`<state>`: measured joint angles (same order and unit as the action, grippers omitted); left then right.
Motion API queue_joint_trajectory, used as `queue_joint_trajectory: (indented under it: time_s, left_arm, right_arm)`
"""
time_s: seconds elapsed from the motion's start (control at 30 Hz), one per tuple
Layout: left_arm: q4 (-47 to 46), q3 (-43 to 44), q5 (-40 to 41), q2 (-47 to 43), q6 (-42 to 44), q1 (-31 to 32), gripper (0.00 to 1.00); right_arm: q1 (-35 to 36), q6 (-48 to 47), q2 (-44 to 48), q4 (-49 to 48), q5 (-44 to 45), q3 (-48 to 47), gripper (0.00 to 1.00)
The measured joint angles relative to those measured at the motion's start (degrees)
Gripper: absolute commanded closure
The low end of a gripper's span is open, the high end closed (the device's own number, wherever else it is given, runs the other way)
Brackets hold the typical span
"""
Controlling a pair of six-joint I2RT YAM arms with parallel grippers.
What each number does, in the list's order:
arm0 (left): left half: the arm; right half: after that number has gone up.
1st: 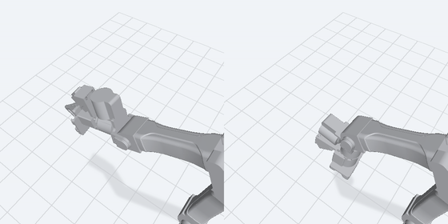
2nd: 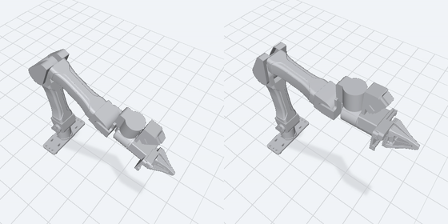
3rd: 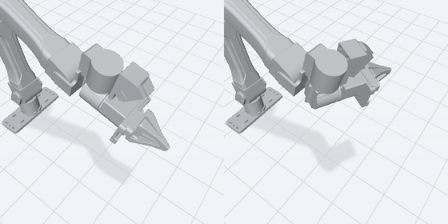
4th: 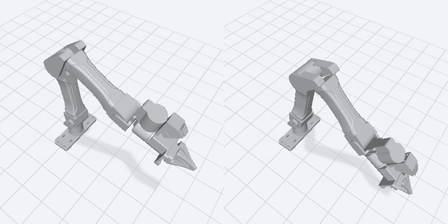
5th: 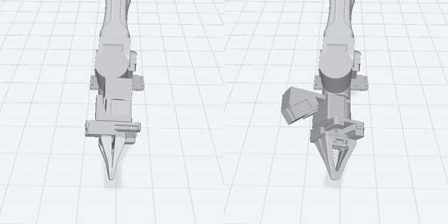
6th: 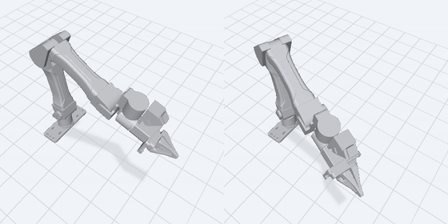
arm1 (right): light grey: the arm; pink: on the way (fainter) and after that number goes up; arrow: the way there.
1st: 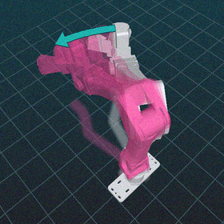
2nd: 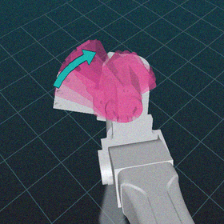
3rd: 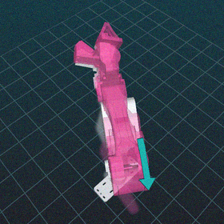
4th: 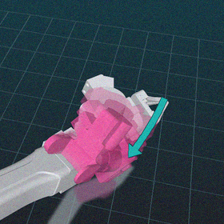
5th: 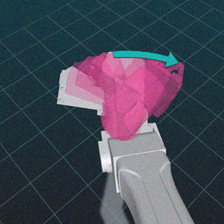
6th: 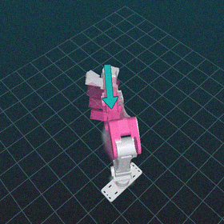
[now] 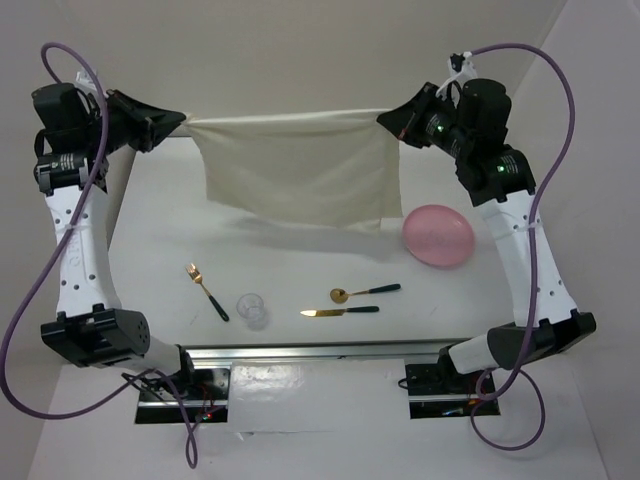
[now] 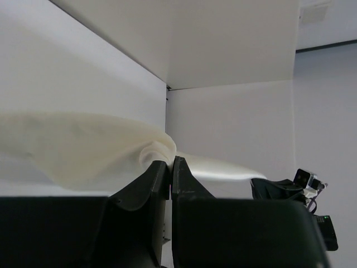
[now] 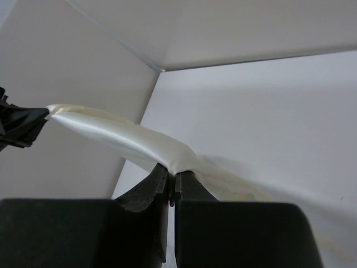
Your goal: Set the dinner table for one person
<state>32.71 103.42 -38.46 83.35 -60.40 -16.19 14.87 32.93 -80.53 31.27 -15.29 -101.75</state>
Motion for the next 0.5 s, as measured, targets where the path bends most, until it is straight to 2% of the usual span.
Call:
queue_joint_trajectory:
  time_s: [0.2, 0.33, 0.5]
  left_arm:
    - [-5.05, 0.04, -3.43, 2.99, -4.46, -0.44, 1.00]
    - [-6.49, 2.56, -4.52, 9.33, -4.72, 0.35, 1.00]
    - [-7.82, 5.31, -5.31, 17.27, -4.31, 1.44, 1.00]
  right_arm:
    - [-0.17, 0.02, -2.36, -0.74, -1.73, -3.32, 1.00]
    - [-0.96, 0.04, -9.09, -2.23, -3.58, -5.51, 1.00]
    - [-4.48, 1.33, -18.58, -9.60, -9.33, -6.38, 1.00]
